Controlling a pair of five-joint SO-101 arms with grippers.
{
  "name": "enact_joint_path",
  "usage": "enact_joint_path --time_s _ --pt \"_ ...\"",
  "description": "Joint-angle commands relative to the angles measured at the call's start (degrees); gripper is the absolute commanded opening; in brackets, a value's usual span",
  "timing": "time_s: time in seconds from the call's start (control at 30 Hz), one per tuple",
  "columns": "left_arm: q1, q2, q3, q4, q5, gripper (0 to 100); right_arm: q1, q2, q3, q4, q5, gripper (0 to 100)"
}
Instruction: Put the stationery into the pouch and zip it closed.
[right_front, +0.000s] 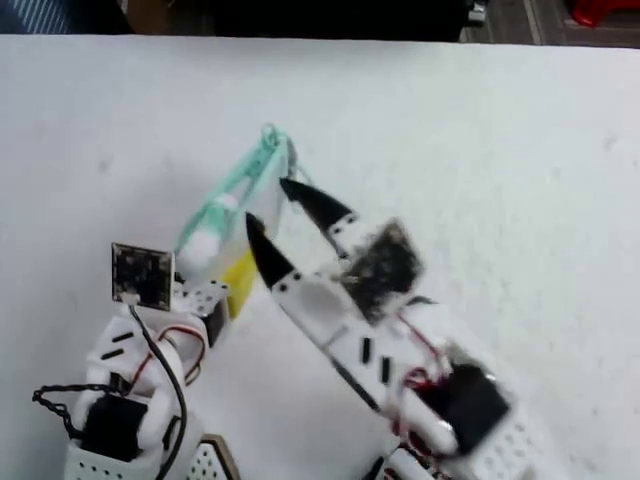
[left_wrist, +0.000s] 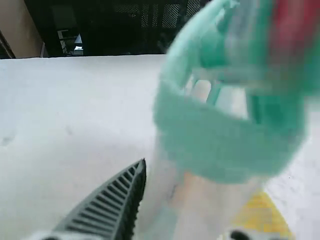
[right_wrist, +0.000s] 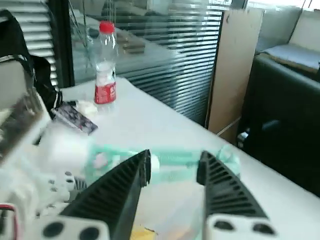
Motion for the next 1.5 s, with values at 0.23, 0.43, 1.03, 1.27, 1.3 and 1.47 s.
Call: enact_joint_path --time_s 0.23,0.43,1.03,1.27,1.3,1.47 --pt "-0.4 -0.22 -0.7 -1.49 0.97 28 -12.44 5.93 -13.8 8.48 8.0 1.7" --pt "-0.4 -0.22 -0.7 -1.58 0.97 28 -14.29 6.02 -16.44 16.57 12.66 1.7" --pt "1.8 -0.22 -9.14 -2.64 -1.32 12 -11.56 14.73 -16.97 12.53 19.25 19.7" --pt "2.59 -0.22 -7.91 -2.55 -1.67 13 -11.82 13.85 -16.7 18.59 21.54 24.8" --pt "2.59 -0.22 -7.91 -2.29 -2.9 13 -11.82 13.23 -16.62 19.65 23.21 26.5" --pt "4.88 -0.22 -8.0 0.44 -8.62 12 -11.91 9.01 -16.79 21.58 26.99 28.9"
